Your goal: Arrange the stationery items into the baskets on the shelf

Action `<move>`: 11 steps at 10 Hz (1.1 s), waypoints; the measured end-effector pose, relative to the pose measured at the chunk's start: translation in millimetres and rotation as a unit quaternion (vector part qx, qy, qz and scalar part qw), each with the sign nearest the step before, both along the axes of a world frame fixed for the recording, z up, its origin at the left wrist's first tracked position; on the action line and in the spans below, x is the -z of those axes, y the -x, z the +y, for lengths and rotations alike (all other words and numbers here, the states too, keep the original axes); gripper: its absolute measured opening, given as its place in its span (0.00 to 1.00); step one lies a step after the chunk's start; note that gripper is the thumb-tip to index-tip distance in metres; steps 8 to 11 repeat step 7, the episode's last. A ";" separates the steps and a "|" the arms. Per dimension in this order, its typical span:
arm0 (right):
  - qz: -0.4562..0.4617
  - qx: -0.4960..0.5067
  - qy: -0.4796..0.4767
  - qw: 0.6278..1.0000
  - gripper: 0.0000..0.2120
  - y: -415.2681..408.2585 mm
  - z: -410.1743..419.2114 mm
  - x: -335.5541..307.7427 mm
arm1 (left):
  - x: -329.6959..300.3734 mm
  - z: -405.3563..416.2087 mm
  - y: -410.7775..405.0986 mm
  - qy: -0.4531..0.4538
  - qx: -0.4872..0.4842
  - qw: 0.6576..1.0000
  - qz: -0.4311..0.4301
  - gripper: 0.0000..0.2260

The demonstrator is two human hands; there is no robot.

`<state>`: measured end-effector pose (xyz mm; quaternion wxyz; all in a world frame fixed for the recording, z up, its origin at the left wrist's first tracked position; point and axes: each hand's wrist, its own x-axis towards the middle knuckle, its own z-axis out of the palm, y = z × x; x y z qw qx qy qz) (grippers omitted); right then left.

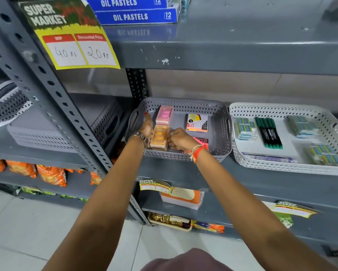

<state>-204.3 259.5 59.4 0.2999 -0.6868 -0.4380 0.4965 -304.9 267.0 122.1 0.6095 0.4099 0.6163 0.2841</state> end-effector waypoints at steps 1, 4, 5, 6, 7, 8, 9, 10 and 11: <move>0.001 0.000 0.009 1.000 0.13 2.9 -0.7 -4.8 | -2.3 -0.7 -2.3 -0.002 -0.006 1.000 0.007 0.28; 0.041 0.003 0.031 0.999 0.09 6.8 0.5 5.7 | 5.0 4.3 -3.0 0.055 0.020 0.998 0.026 0.32; 0.045 -0.007 0.041 0.998 0.13 7.5 1.7 4.1 | 9.2 10.9 -6.4 0.058 0.002 0.998 0.020 0.34; 0.061 -0.012 0.035 0.997 0.09 8.1 -7.9 -9.9 | 18.2 16.3 -6.5 0.061 -0.017 0.997 0.039 0.37; 0.052 0.006 0.015 0.999 0.12 3.2 -22.8 -25.2 | 31.4 25.9 -1.5 -0.001 -0.023 0.998 0.056 0.41; 0.052 0.006 0.015 0.999 0.12 3.2 -22.8 -25.2 | 31.4 25.9 -1.5 -0.001 -0.023 0.998 0.056 0.41; 0.052 0.006 0.015 0.999 0.12 3.2 -22.8 -25.2 | 31.4 25.9 -1.5 -0.001 -0.023 0.998 0.056 0.41; 0.052 0.006 0.015 0.999 0.12 3.2 -22.8 -25.2 | 31.4 25.9 -1.5 -0.001 -0.023 0.998 0.056 0.41; 0.052 0.006 0.015 0.999 0.12 3.2 -22.8 -25.2 | 31.4 25.9 -1.5 -0.001 -0.023 0.998 0.056 0.41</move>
